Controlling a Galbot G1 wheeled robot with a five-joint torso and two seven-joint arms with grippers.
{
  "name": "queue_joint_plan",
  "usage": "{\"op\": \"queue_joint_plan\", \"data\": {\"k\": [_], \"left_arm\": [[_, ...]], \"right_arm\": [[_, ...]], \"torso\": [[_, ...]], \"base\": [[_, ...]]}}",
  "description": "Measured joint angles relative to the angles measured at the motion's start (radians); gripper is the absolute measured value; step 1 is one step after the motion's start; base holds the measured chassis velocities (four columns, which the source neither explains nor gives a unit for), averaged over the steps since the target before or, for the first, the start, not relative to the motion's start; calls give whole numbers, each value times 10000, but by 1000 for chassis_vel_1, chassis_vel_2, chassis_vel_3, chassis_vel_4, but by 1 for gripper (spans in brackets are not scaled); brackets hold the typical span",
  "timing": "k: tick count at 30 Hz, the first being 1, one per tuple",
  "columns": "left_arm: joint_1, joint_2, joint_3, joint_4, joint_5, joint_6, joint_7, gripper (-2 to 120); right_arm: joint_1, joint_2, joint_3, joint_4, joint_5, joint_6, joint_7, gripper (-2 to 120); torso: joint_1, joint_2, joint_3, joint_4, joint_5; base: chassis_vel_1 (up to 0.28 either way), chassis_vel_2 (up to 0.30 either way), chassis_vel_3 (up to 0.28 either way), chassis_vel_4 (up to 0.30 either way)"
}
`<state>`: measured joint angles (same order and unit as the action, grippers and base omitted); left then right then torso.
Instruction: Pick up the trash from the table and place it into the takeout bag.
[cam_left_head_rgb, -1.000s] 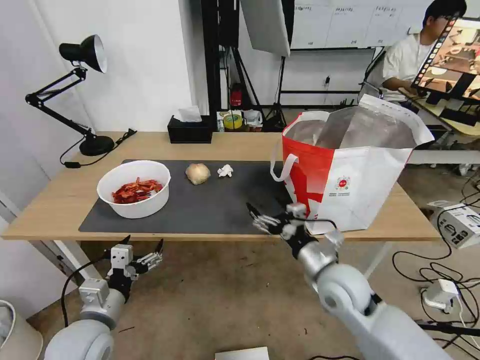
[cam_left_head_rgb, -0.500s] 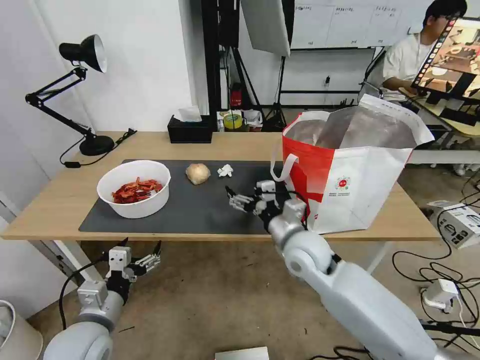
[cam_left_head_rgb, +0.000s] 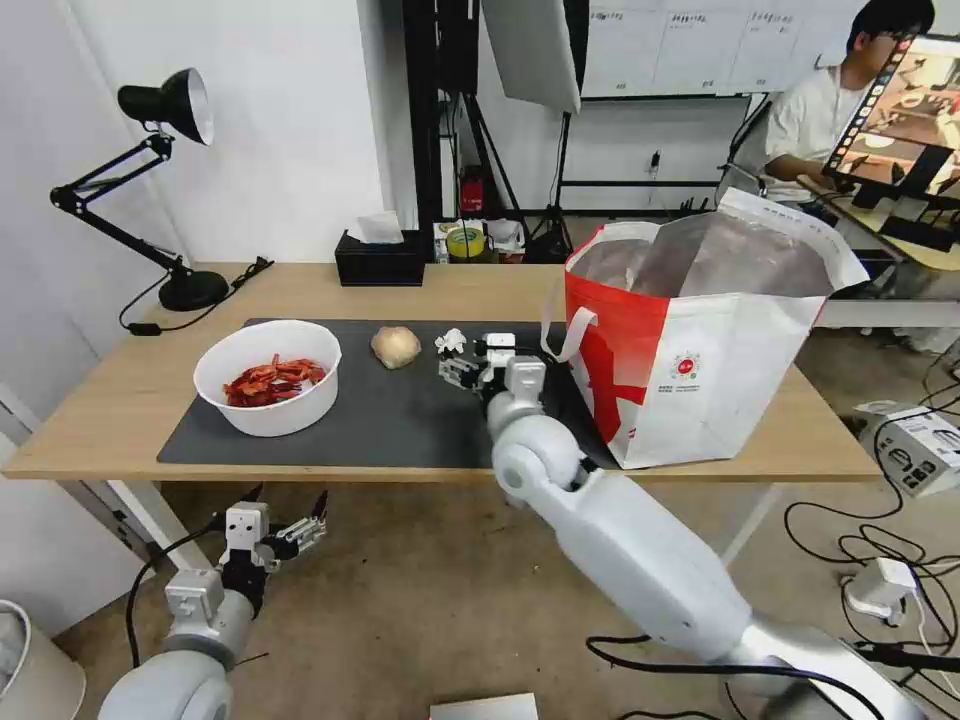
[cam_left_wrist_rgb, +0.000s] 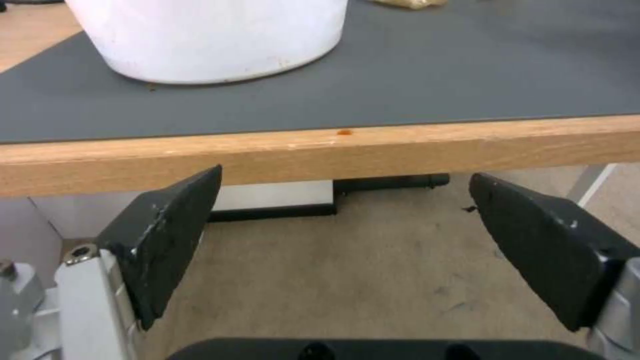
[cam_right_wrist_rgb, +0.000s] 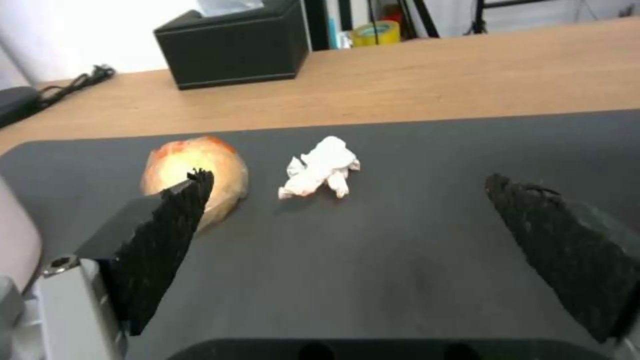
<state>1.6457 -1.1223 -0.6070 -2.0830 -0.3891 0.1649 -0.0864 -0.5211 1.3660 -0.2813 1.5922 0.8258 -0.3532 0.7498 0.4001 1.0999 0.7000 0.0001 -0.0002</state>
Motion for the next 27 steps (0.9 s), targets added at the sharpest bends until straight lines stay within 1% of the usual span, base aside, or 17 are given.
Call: {"op": "queue_joint_plan", "data": {"k": [4,9,12,13,15,20,23,27], "left_arm": [[8,17,13,-37,0,0,0,100],[3,12,36,-65,0,0,0,100],[3,-12,44,-99,0,0,-1,100],[3,-12,44,-99,0,0,-1,100],[10,-33,40,-136,0,0,0,100],[59,-60,-9,-174,-4,0,2,100],[129,-94,-49,-221,-5,-22,12,100],[166,-139,-52,-258,2,-40,22,100]], "right_arm": [[306,406,46,-521,118,-66,410,100],[575,696,59,-905,130,-86,627,100],[823,1070,82,-1390,124,-94,855,100],[823,1070,82,-1390,124,-94,855,100],[987,1349,133,-1767,114,-94,959,100],[1220,1702,195,-2291,58,-84,1092,100],[1448,2018,300,-2901,-127,-76,1208,100],[1657,2088,297,-3325,-189,-72,1263,100]], "torso": [[0,0,0,-1,0],[0,0,0,-2,0],[0,0,0,-1,0],[0,0,0,-1,0],[0,1,0,0,0],[0,0,0,0,1],[0,0,0,0,1],[-2,0,0,-1,1]], "base": [[0,0,0,0],[0,0,0,0],[0,0,0,0],[0,0,0,0],[0,0,0,0],[0,0,0,0],[0,0,0,0],[0,0,0,0]]}}
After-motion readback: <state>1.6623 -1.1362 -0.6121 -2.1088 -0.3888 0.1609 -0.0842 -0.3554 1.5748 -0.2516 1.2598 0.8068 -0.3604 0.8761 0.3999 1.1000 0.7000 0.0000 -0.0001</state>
